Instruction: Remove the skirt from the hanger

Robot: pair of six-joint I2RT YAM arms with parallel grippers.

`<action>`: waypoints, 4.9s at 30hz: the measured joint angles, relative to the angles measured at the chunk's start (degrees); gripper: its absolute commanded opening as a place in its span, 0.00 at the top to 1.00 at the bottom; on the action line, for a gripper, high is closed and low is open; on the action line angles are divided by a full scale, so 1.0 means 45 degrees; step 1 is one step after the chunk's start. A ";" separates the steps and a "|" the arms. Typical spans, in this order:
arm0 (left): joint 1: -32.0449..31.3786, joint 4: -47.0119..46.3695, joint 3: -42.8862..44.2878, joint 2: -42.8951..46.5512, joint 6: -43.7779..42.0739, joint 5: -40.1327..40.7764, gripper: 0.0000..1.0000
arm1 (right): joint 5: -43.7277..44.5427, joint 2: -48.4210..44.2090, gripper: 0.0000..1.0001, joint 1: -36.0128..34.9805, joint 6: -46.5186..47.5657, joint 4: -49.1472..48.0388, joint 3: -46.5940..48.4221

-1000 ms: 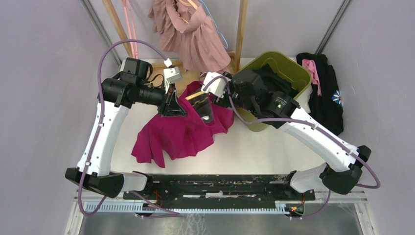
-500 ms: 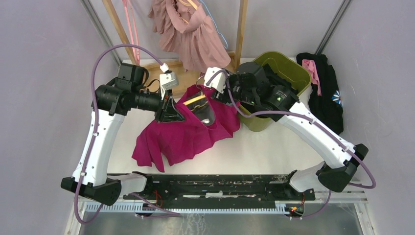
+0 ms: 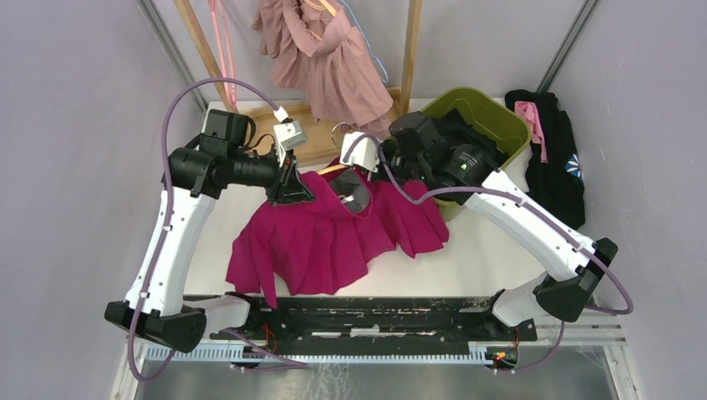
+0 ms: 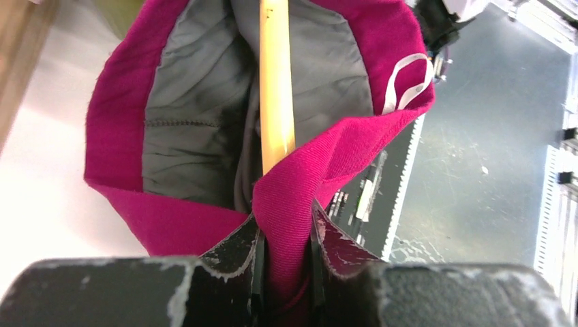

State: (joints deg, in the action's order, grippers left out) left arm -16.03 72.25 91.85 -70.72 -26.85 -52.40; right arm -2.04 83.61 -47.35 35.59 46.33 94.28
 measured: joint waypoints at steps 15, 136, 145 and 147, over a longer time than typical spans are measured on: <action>-0.0257 -0.4367 -0.0831 0.1841 0.3123 0.5149 0.45 | 0.3045 0.0019 0.99 0.0053 -0.1015 -0.1885 -0.0695; -0.3128 -0.9141 -0.2181 0.0418 0.2025 0.9219 0.97 | 0.2953 -0.1734 0.37 -0.0996 -0.3774 -0.4080 0.0529; -0.3133 -0.9029 -0.2035 0.0330 0.2025 0.9204 0.97 | 0.2657 0.0248 0.37 -0.2011 -0.4629 -0.4022 0.1248; -0.3133 -0.9020 -0.1972 0.0277 0.2025 0.9194 0.97 | 0.2608 0.0364 0.37 -0.2161 -0.4731 -0.3963 0.1219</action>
State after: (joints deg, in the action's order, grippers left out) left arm -30.13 31.66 82.98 -69.47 -17.74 -11.03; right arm 9.69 85.25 -57.08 14.31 28.49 99.77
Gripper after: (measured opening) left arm 0.178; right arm 0.633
